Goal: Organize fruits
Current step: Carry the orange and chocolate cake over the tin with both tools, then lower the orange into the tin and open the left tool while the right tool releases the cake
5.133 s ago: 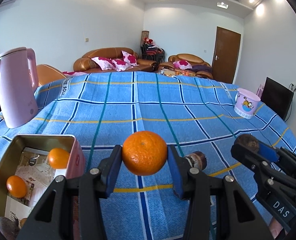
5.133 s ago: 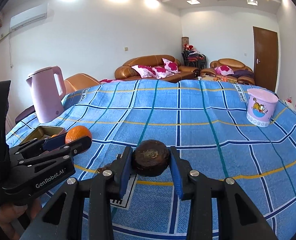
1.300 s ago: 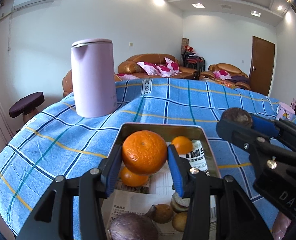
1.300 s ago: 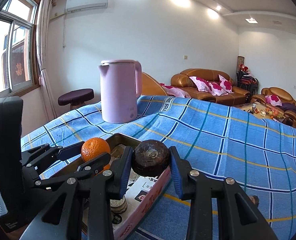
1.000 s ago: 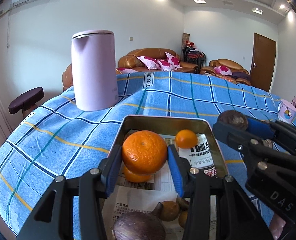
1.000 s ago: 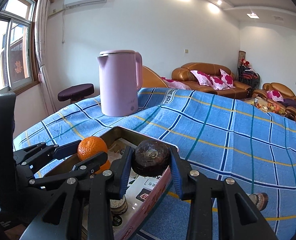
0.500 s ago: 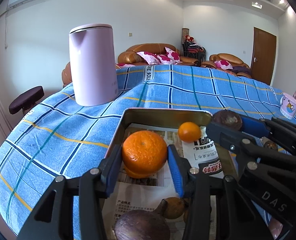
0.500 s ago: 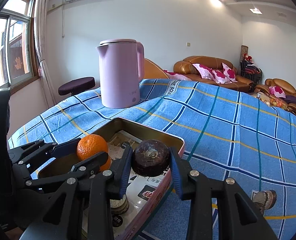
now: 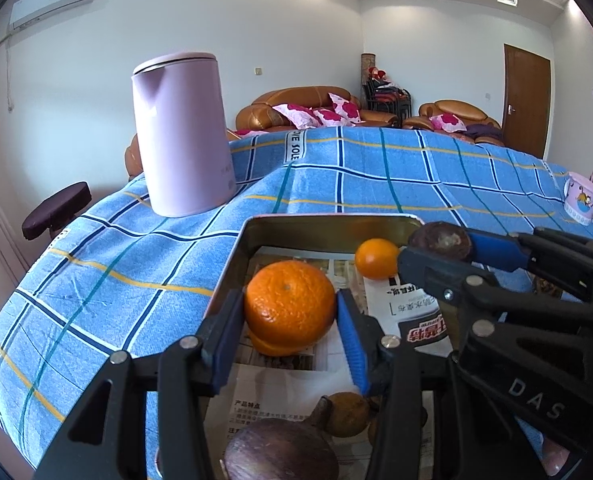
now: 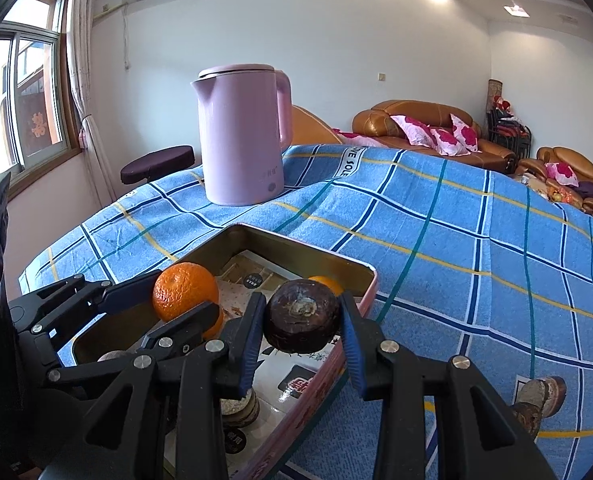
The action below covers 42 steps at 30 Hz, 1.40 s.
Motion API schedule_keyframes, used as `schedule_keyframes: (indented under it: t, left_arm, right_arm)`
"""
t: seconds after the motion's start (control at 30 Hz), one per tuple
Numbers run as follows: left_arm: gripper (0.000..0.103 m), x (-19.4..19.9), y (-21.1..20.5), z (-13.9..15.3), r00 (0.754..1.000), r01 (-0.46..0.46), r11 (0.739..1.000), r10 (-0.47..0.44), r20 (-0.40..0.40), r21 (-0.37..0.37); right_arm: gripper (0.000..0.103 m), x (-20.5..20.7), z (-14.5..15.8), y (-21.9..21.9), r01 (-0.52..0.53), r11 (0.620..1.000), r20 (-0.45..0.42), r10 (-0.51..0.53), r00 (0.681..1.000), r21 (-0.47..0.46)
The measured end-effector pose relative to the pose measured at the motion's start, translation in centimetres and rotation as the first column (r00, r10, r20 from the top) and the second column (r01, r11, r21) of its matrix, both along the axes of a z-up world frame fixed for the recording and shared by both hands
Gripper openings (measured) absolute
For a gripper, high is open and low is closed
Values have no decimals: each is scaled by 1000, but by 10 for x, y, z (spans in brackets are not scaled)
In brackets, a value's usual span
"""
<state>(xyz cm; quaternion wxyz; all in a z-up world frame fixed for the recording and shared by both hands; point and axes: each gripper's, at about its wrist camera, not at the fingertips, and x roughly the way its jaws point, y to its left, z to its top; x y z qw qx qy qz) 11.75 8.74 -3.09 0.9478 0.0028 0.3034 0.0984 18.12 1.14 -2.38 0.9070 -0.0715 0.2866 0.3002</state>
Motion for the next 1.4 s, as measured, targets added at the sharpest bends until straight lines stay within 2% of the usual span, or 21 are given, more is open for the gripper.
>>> schedule_keyframes:
  t: [0.3,0.43,0.57,0.67,0.73,0.83,1.17,1.4]
  left_arm:
    - [52,1,-3,-2,1000,15,1000,-15,-15,1]
    - [62,-1,-3,1,1000,4,1000,-4,-5,5]
    - [69,-4,-2,5,1000,1,1000,-1,14,1]
    - [78,-5,-4,8,1000,-2,1000,2,25,1]
    - [88,-7,-6,11,999,-4,1000,4,35,3]
    - [93,-9,-10,14,999,0,1000,0,48,14]
    - [93,-7,-40,32,995,40,999,-37,88,-26]
    - [93,1,-91,36,986,143,990,-142,86,-7]
  right_arm:
    - [39,2,-4,2,-18,1000,-33,18,999,-1]
    - [50,1,-2,1,-23,1000,-23,23,999,6]
    - [54,-2,3,-4,-16,1000,-13,16,1000,23]
    - [55,-5,7,-9,-8,1000,2,8,1000,25]
    - [61,-7,10,-14,2,1000,10,-3,1000,29]
    - [64,-9,13,-29,16,999,14,-16,1000,46]
    - [68,-11,23,-108,168,985,56,-169,984,29]
    - [68,-4,18,-165,361,932,32,-362,932,36]
